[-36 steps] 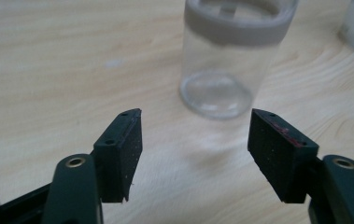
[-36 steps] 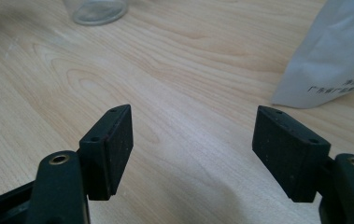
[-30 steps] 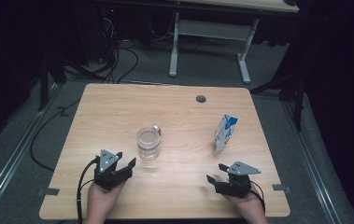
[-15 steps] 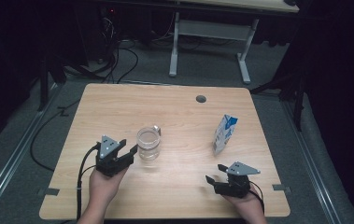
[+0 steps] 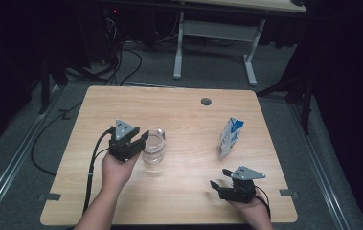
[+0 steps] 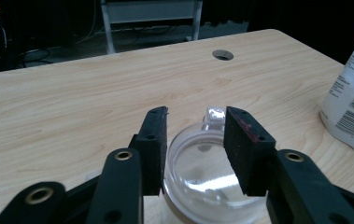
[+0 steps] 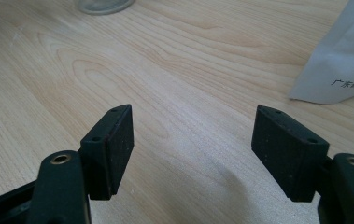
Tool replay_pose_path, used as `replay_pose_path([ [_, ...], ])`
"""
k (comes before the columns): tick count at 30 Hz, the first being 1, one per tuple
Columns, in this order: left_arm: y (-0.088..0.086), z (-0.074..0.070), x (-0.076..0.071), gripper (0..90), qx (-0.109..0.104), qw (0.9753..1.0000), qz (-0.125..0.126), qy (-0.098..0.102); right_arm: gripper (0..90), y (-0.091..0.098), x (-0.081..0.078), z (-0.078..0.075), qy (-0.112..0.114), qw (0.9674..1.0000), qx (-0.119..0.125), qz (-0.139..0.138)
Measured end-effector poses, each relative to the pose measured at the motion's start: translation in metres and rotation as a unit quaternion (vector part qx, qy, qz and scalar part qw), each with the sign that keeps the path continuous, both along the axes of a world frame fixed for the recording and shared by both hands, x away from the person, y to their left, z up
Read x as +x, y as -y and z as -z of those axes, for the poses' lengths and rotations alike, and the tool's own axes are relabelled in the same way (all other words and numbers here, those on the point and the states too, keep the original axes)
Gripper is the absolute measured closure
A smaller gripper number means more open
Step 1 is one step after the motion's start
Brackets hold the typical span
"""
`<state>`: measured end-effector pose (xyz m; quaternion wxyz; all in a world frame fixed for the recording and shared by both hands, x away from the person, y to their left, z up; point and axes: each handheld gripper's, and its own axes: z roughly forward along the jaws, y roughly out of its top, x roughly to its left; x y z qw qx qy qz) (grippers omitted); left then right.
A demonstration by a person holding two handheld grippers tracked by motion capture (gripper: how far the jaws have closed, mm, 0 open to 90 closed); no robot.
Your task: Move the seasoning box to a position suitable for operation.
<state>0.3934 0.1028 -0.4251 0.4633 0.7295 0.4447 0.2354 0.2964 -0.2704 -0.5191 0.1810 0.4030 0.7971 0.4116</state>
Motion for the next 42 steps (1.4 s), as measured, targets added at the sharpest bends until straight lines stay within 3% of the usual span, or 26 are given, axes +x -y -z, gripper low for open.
replay_pose_path([
  [4, 0.008, 0.001, 0.014, 67.3, 0.008, 0.9998, 0.003, -0.018, 29.9, 0.001, 0.000, -0.001, 0.001, 1.0000, 0.003, 0.001],
  [7, 0.013, 0.000, 0.022, 73.2, 0.027, 0.9994, 0.001, -0.022, 29.9, 0.001, 0.000, -0.001, 0.001, 1.0000, 0.005, 0.000],
  [11, 0.018, 0.000, 0.032, 78.4, 0.031, 0.9991, 0.003, -0.031, 29.9, 0.001, 0.000, -0.001, 0.002, 1.0000, 0.005, -0.001],
  [15, 0.025, 0.000, 0.037, 85.4, 0.051, 0.9982, -0.001, -0.031, 29.9, 0.001, -0.001, -0.002, 0.002, 1.0000, 0.005, -0.002],
  [16, 0.025, 0.001, 0.039, 86.6, 0.047, 0.9983, 0.001, -0.035, 29.9, 0.001, -0.001, -0.002, 0.002, 1.0000, 0.005, -0.002],
  [19, 0.027, 0.003, 0.043, 84.6, 0.039, 0.9982, 0.001, -0.045, 30.0, 0.000, -0.001, -0.002, 0.001, 1.0000, 0.005, -0.002],
  [22, 0.032, 0.007, 0.046, 87.0, 0.066, 0.9966, 0.000, -0.049, 29.9, 0.000, -0.001, -0.002, 0.001, 1.0000, 0.006, -0.004],
  [25, 0.034, 0.009, 0.049, 87.9, 0.062, 0.9965, -0.001, -0.056, 29.9, 0.000, -0.002, -0.002, 0.001, 1.0000, 0.006, -0.003],
  [29, 0.043, 0.010, 0.050, 89.5, 0.082, 0.9950, 0.005, -0.057, 29.9, 0.000, -0.002, -0.002, 0.000, 1.0000, 0.007, -0.003],
  [42, 0.050, 0.014, 0.054, 90.0, 0.091, 0.9937, 0.004, -0.065, 30.0, -0.001, -0.002, -0.002, -0.001, 1.0000, 0.007, -0.005],
])
